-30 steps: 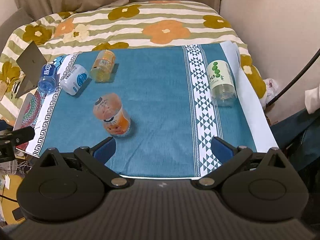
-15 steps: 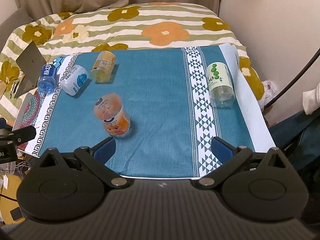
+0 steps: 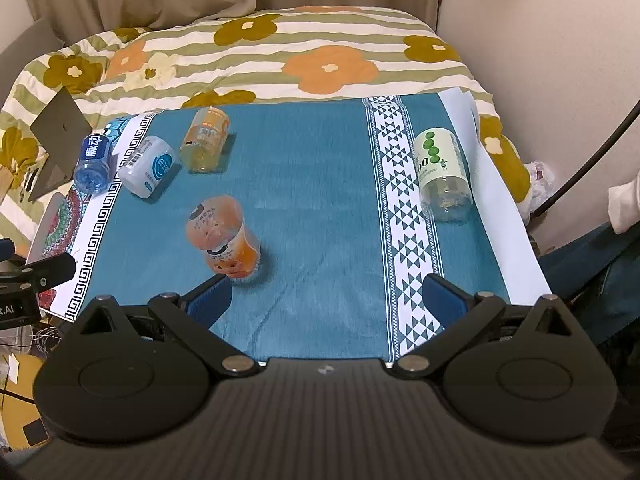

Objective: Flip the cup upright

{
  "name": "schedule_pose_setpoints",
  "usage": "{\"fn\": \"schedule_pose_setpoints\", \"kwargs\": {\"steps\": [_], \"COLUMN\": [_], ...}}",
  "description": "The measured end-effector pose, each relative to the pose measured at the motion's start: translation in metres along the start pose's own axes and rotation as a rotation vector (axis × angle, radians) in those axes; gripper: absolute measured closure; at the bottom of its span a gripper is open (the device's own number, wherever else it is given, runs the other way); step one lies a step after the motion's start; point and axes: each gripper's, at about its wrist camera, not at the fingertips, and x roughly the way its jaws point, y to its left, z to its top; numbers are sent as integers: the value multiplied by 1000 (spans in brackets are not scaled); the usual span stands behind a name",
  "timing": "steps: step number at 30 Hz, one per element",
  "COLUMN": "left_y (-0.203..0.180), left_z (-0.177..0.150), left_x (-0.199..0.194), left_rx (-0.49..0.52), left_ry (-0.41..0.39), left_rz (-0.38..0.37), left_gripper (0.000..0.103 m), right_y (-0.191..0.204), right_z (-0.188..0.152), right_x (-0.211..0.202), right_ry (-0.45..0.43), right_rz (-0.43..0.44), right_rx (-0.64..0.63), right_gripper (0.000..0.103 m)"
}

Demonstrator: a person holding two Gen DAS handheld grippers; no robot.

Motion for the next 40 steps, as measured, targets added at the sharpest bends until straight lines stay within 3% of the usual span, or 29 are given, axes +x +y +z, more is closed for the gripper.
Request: {"fn": "schedule_pose_setpoints", "kwargs": {"steps": [36,40], "left_y": [3,5], "left_z": [0,1], "left_x": [8,8], "left_rx": [-19,-31], "left_ry": [20,18], "left_rz": [26,25], "left_gripper": [0,0], "right_y": [3,7], "right_z": [3,0], "right_x": [7,15], "right_ry": [8,-8], "right_rz": [5,54], "right_rx": [-1,-27], "right_gripper": [0,0]}}
